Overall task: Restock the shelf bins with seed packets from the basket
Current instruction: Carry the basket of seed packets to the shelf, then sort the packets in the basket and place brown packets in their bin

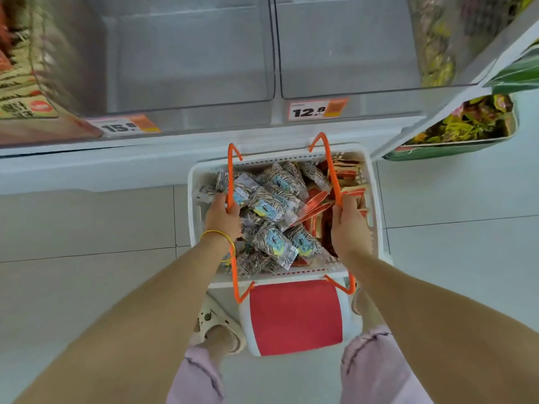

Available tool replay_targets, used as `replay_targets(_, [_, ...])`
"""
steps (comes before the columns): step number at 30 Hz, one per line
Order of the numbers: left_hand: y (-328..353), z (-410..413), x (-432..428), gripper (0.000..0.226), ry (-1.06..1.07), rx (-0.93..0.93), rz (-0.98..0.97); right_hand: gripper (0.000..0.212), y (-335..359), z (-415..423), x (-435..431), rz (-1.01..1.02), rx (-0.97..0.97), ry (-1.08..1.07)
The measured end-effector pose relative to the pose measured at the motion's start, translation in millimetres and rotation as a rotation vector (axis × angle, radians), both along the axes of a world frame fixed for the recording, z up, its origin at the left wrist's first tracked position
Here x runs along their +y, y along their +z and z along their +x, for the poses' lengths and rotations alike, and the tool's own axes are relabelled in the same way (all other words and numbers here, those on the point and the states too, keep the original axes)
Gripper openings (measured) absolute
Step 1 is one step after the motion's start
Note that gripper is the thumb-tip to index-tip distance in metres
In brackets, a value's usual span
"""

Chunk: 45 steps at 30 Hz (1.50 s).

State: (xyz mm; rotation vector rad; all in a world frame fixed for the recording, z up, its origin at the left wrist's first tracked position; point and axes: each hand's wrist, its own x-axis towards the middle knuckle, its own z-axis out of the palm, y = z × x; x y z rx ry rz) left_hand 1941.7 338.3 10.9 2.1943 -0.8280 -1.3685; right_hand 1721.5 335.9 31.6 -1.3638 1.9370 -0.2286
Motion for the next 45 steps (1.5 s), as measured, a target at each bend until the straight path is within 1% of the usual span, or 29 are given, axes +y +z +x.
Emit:
replay_targets(2, [-7.3,0.2,-0.8,0.008,-0.001,-0.007,0.005,0.017,-7.9,-2.8,-1.9,0.019,-0.012,-0.01])
replay_targets(4, [-13.2,-0.3,-0.5,0.004,0.032,0.029,0.02,0.016,-16.0,-2.5,-2.0,0.039,-0.022,-0.017])
replay_targets(7, [-23.6,-0.9,-2.7,0.01,0.077,0.027,0.026,0.014,-29.3,1.1,-5.3,0.06,-0.012,-0.032])
replay_targets(10, [-39.8,3.1,-7.7,0.028,0.07,-0.062,0.038,0.015,-39.9,0.8,-14.8,0.093,0.046,-0.048])
replay_targets(12, [-43.8,3.1,-9.2,0.029,0.089,-0.153,0.052,0.02,-44.8,-1.0,-18.3,0.096,0.089,-0.061])
replay_targets(13, [-40.8,2.3,-10.0,0.024,0.108,-0.242,0.082,0.024,-45.4,-1.4,-19.0,0.092,0.126,-0.074])
replay_targets(14, [-39.0,2.1,-10.5,0.024,0.099,-0.378,0.144,0.03,-45.4,-3.3,-19.2,0.087,0.224,-0.069])
replay_targets(15, [-35.6,0.9,-10.0,0.036,0.067,-0.52,0.22,0.041,-46.1,-6.7,-18.2,0.092,0.382,-0.022])
replay_targets(16, [-33.3,0.5,-8.5,0.054,-0.008,-0.655,0.257,0.056,-46.7,-11.7,-17.3,0.122,0.554,0.048])
replay_targets(17, [-28.9,-0.3,-7.5,0.068,-0.146,-0.771,0.216,0.072,-44.9,-15.9,-18.0,0.157,0.68,0.123])
replay_targets(18, [-24.9,-3.6,-7.5,0.075,-0.329,-0.844,0.124,0.085,-42.6,-19.4,-19.3,0.163,0.758,0.208])
replay_targets(19, [-24.9,-7.2,-8.9,0.077,-0.501,-0.862,0.021,0.093,-42.1,-21.2,-21.1,0.143,0.792,0.311])
replay_targets(20, [-24.1,-13.2,-12.6,0.077,-0.603,-0.848,-0.072,0.097,-42.1,-20.9,-23.7,0.103,0.794,0.423])
replay_targets(22, [-21.3,-30.4,-24.7,0.072,-0.671,-0.812,-0.191,0.092,-41.6,-10.6,-32.7,-0.004,0.723,0.57])
replay_targets(24, [-22.7,-46.7,-40.1,0.065,-0.685,-0.761,-0.3,0.073,-42.4,6.9,-47.1,-0.123,0.615,0.624])
replay_targets(25, [-22.8,-53.2,-47.9,0.061,-0.703,-0.747,-0.387,0.061,-44.5,16.0,-55.1,-0.204,0.579,0.663])
replay_targets(27, [-27.8,-59.1,-62.8,0.053,-0.689,-0.755,-0.634,0.04,-45.8,32.7,-72.5,-0.427,0.525,0.758])
replay_targets(29, [-33.5,-58.0,-75.7,0.043,-0.652,-0.835,-0.853,0.029,-46.5,42.9,-91.1,-0.64,0.468,0.821])
replay_targets(31, [-36.1,-52.7,-87.1,0.039,-0.58,-0.921,-1.023,0.027,-49.3,46.7,-106.2,-0.844,0.454,0.843])
replay_targets(33, [-37.3,-45.9,-98.6,0.04,-0.462,-0.999,-1.176,0.024,-54.4,48.3,-119.4,-1.077,0.441,0.833])
replay_targets(35, [-37.1,-37.5,-113.7,0.038,-0.336,-1.074,-1.323,0.018,-57.5,50.1,-133.7,-1.298,0.418,0.771])
replay_targets(37, [-33.8,-27.2,-133.7,0.035,-0.227,-1.134,-1.437,0.017,-57.3,54.2,-149.2,-1.499,0.443,0.659])
replay_targets(40, [-28.0,-15.0,-152.2,0.036,-0.171,-1.208,-1.465,0.019,-45.9,55.4,-157.7,-1.662,0.481,0.486])
replay_targets(42, [-19.5,-8.6,-155.5,0.039,-0.255,-1.246,-1.325,0.022,-33.9,56.8,-156.8,-1.622,0.483,0.417])
replay_targets(45, [-15.7,8.3,-150.1,0.037,-0.473,-1.347,-1.11,0.023,-27.6,60.1,-160.4,-1.472,0.553,0.48])
